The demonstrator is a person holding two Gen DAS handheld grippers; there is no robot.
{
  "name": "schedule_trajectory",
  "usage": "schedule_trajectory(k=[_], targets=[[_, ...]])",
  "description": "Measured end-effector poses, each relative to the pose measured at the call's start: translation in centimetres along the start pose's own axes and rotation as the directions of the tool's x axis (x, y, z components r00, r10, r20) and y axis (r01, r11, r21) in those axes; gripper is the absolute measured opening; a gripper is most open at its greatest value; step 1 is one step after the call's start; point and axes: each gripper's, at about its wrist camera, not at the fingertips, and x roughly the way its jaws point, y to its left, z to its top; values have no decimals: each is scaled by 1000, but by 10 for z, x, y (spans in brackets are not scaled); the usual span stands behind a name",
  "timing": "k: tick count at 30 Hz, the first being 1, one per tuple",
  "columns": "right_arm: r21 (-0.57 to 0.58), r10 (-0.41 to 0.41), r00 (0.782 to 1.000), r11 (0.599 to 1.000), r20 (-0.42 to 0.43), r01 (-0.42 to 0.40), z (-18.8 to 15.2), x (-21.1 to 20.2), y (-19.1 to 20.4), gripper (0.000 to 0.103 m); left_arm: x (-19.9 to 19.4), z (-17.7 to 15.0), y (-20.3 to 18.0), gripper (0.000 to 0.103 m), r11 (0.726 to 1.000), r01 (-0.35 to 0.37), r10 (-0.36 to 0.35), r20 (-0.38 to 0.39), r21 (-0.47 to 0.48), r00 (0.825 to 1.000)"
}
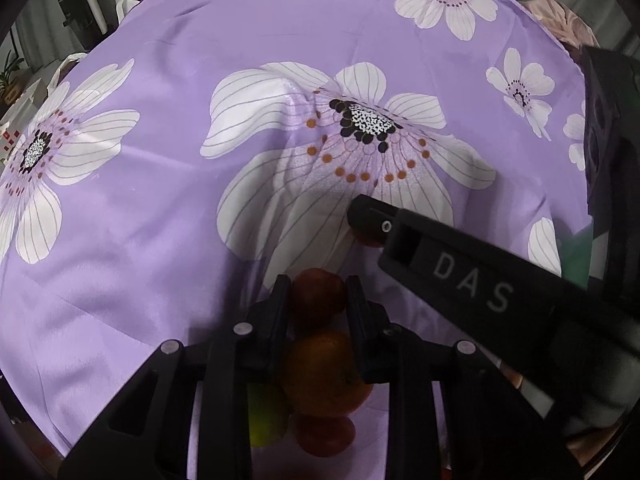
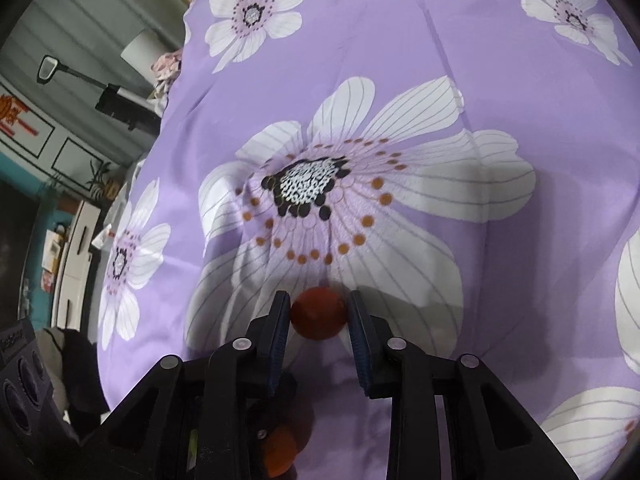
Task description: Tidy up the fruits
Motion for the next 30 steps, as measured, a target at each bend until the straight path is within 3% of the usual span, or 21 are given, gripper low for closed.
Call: schedule_trajectory(k=[7, 12, 17, 20, 25, 30], targets=[[9, -91, 995, 996, 34, 91, -4, -28, -10, 31, -17, 0, -12, 27, 999, 21, -24, 90, 31, 996], [47, -115, 991, 993, 74, 112, -16, -62, -27, 31, -31, -5, -22, 27, 995, 64, -74, 151, 71, 986], [93, -83, 993, 993, 81, 75, -36, -80, -43, 31, -33, -6, -35, 27, 989, 112, -126, 145, 99, 981], [97, -104, 993, 990, 58, 98, -48, -80, -50, 31, -35, -8, -42, 27, 984, 148, -161, 139, 95, 977], [87, -161, 987, 983, 0, 160, -43, -68, -56, 31, -30, -9, -50, 27, 987, 98, -117, 153, 127, 981], [39, -213, 976, 976, -40, 214, -48, -57, -55, 31, -25, -8, -46, 27, 988, 122, -134, 127, 98, 983]])
